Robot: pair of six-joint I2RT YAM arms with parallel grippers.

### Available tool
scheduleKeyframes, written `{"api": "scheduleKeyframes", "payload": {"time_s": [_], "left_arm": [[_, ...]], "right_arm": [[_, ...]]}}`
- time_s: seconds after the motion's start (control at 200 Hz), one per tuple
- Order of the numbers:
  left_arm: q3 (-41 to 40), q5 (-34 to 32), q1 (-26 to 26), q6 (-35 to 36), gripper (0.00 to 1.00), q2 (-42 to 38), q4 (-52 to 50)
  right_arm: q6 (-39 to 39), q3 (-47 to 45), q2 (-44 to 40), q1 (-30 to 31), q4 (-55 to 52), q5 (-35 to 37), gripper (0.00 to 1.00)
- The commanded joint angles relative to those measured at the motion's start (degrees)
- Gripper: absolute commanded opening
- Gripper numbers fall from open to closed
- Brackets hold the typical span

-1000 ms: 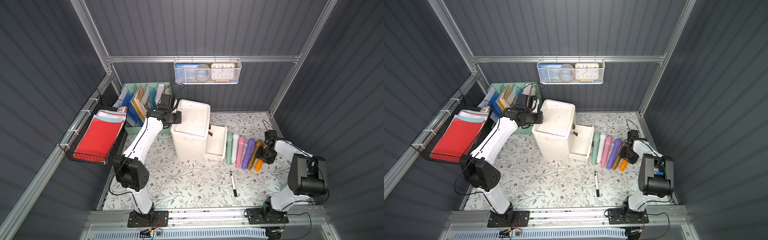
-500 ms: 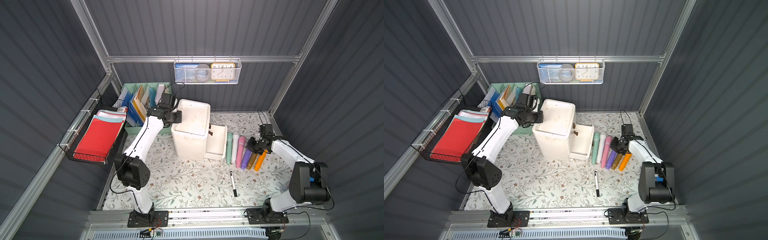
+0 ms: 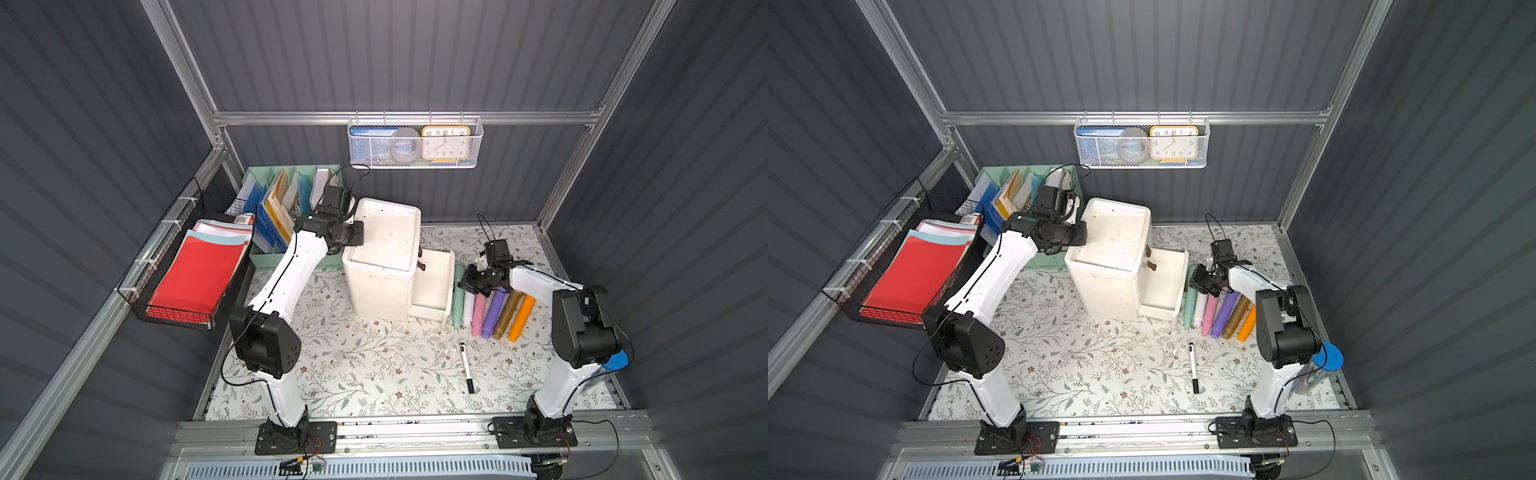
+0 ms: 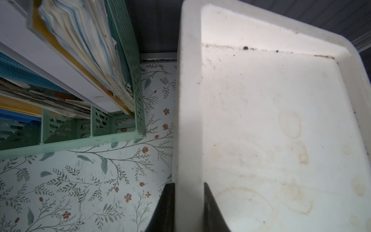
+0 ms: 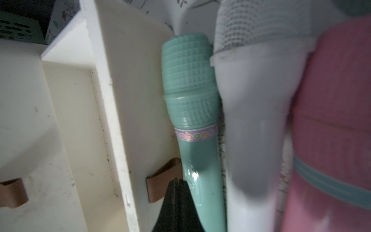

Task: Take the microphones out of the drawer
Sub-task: Place the microphone at the center of the board, then close the drawer in the storage box.

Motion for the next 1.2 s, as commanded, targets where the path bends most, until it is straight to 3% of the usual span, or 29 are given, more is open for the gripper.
{"api": "scheduleKeyframes", "payload": {"time_s": [0.0,0.99,1.195], "left_arm": [[1.8,8.7,-0.5,-7.0,0.02,0.9,2.7],[1.7,8.8,-0.5,-7.4,0.02,1.0,2.9],[2.3,10.7,-0.5,-7.9,0.05,0.6,2.7]], "right_arm": [[0.3,2.1,0.7,1.9,2.6,-3.3,0.0],[-0.2,15.0,12.0,12.6,4.0,-13.4,0.0],[-3.5,13.5,8.2,12.1,1.5,-9.3,0.01]]}}
